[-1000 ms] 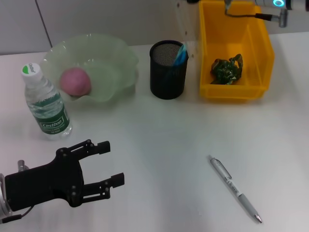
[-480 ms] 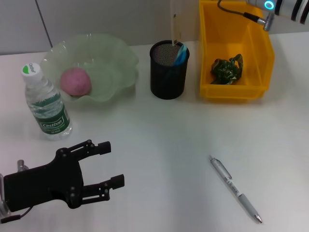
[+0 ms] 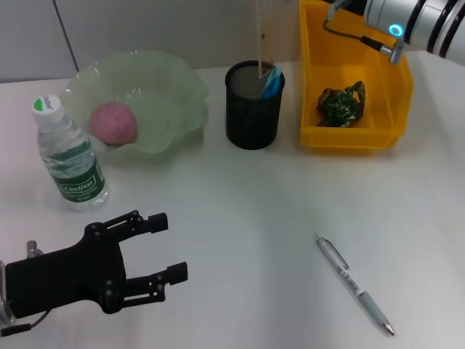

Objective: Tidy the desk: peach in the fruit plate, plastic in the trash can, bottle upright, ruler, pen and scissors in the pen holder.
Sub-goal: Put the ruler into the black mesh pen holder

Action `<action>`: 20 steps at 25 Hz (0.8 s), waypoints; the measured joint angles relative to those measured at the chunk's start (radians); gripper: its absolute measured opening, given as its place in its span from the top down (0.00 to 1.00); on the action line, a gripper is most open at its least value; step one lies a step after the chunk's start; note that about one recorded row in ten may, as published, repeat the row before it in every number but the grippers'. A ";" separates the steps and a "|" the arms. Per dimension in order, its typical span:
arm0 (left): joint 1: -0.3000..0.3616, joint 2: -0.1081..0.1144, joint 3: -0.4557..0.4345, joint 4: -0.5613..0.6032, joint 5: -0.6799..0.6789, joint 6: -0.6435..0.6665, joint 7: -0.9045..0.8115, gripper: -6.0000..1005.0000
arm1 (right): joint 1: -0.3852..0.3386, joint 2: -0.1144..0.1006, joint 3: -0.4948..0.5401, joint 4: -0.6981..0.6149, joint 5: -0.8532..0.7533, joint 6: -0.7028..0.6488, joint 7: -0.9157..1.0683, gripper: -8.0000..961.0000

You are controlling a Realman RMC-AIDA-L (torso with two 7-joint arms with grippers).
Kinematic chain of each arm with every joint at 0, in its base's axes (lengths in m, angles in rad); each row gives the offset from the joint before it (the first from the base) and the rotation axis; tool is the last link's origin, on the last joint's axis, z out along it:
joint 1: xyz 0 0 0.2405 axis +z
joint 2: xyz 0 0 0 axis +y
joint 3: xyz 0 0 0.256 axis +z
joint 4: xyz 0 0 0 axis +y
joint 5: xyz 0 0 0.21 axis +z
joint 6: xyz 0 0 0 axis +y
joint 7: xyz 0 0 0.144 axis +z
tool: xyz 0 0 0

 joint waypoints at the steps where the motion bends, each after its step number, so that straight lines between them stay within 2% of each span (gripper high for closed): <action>1: 0.000 0.000 0.000 0.000 0.000 0.000 0.000 0.16 | 0.000 0.000 0.000 0.000 0.000 0.000 0.000 0.60; 5: -0.001 0.000 0.000 0.000 0.000 0.002 -0.002 0.16 | 0.018 0.000 -0.005 0.087 0.138 0.000 -0.162 0.60; 8: -0.001 0.000 -0.002 0.002 0.000 0.002 -0.004 0.16 | 0.026 -0.001 -0.008 0.107 0.169 0.001 -0.189 0.60; 15: -0.001 0.000 -0.012 0.006 0.000 0.003 -0.013 0.16 | 0.087 0.001 -0.009 0.202 0.175 0.012 -0.251 0.60; 20: -0.001 0.000 -0.014 0.003 0.000 0.005 -0.013 0.16 | 0.103 0.002 -0.011 0.243 0.177 0.028 -0.279 0.60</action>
